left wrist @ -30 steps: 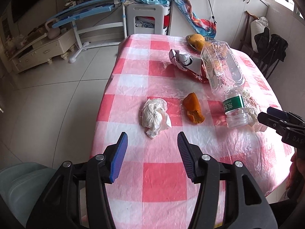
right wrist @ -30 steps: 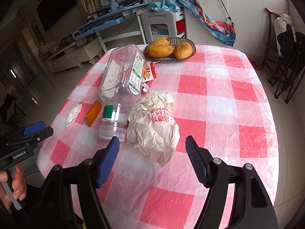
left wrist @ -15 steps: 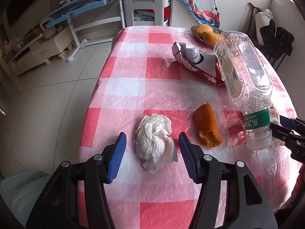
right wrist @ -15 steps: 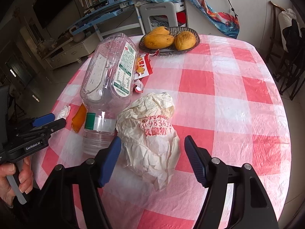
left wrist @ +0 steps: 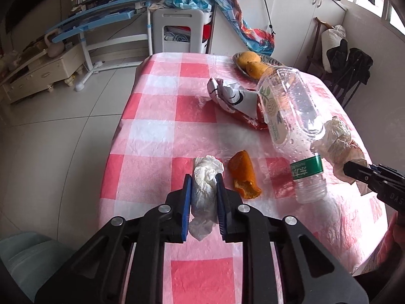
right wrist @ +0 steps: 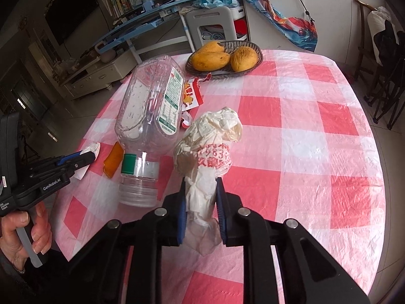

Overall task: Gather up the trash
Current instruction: 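Grasp the red-printed white paper bag with the right tool while the left grasps white tissue, then lower both tools over the yellow basin and open them to drop the bag and tissue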

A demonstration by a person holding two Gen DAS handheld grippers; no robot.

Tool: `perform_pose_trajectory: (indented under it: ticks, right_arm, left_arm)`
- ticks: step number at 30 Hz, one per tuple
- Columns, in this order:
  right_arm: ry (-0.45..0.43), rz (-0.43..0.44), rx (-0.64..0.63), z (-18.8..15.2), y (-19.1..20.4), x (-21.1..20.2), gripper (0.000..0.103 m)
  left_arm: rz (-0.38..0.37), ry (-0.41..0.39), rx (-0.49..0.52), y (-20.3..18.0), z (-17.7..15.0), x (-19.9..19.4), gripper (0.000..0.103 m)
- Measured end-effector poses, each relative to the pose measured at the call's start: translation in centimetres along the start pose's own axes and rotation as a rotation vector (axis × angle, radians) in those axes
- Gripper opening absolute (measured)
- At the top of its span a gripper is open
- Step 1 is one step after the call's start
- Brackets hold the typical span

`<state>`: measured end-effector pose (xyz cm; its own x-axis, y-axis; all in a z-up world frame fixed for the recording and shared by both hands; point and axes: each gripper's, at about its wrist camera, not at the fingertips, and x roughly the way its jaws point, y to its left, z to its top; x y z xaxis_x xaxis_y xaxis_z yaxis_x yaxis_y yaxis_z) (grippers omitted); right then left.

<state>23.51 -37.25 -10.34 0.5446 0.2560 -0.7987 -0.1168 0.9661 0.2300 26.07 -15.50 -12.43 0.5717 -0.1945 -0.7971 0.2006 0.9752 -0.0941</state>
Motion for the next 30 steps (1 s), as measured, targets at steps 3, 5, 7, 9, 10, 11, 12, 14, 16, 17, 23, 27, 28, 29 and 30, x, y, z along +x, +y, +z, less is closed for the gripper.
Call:
perform_pose_trajectory:
  ticks: [3,5,7,9,10,11,12,14,16,17,23,27,28,29,30]
  right_arm:
    - [-0.027,0.022,0.010,-0.5,0.3,-1.6,0.021]
    - [-0.040,0.043,0.017,-1.1,0.5,-2.6,0.021]
    - [-0.045,0.070,0.015,-1.9,1.1,-3.4,0.021]
    - [-0.044,0.088,-0.002,-2.9,2.1,-4.1,0.021]
    - [-0.041,0.098,-0.012,-3.5,2.7,-4.5,0.021]
    - [-0.034,0.112,-0.021,-4.0,3.2,-4.8,0.021]
    - [-0.022,0.129,-0.030,-4.8,3.8,-5.0,0.021]
    - [0.008,0.155,-0.054,-6.3,5.0,-5.2,0.021]
    - [0.042,0.173,-0.088,-8.0,6.4,-5.4,0.021]
    - [0.060,0.180,-0.108,-8.9,7.2,-5.4,0.021]
    - [0.186,0.209,-0.225,-13.6,10.8,-5.2,0.021]
    - [0.269,0.225,-0.299,-15.9,12.8,-4.8,0.021]
    - [0.291,0.225,-0.319,-16.6,13.2,-4.6,0.021]
    - [0.312,0.227,-0.336,-17.0,13.5,-4.4,0.021]
    - [0.336,0.231,-0.351,-17.5,13.8,-4.3,0.021]
  left_arm:
    - [-0.020,-0.019,0.008,-0.3,-0.7,-1.4,0.017]
    - [-0.030,-0.031,0.014,-0.5,-1.2,-2.5,0.017]
    - [-0.038,-0.040,0.019,-0.7,-1.8,-3.6,0.017]
    - [-0.042,-0.048,0.031,-1.1,-2.6,-4.6,0.017]
    - [-0.042,-0.050,0.038,-1.2,-3.1,-5.0,0.017]
    - [-0.045,-0.051,0.043,-1.4,-3.5,-5.5,0.017]
    - [-0.046,-0.052,0.048,-1.5,-4.0,-5.8,0.017]
    - [-0.048,-0.053,0.061,-1.9,-5.0,-6.6,0.017]
    - [-0.048,-0.056,0.075,-2.3,-5.8,-7.3,0.017]
    - [-0.047,-0.057,0.081,-2.4,-6.2,-7.7,0.017]
    - [-0.041,-0.069,0.100,-3.0,-7.9,-9.4,0.017]
    - [-0.040,-0.078,0.102,-3.0,-8.7,-10.5,0.017]
    - [-0.039,-0.078,0.103,-3.0,-8.9,-10.7,0.017]
    - [-0.039,-0.078,0.106,-3.1,-9.2,-10.9,0.017]
    - [-0.039,-0.077,0.107,-3.1,-9.4,-11.0,0.017]
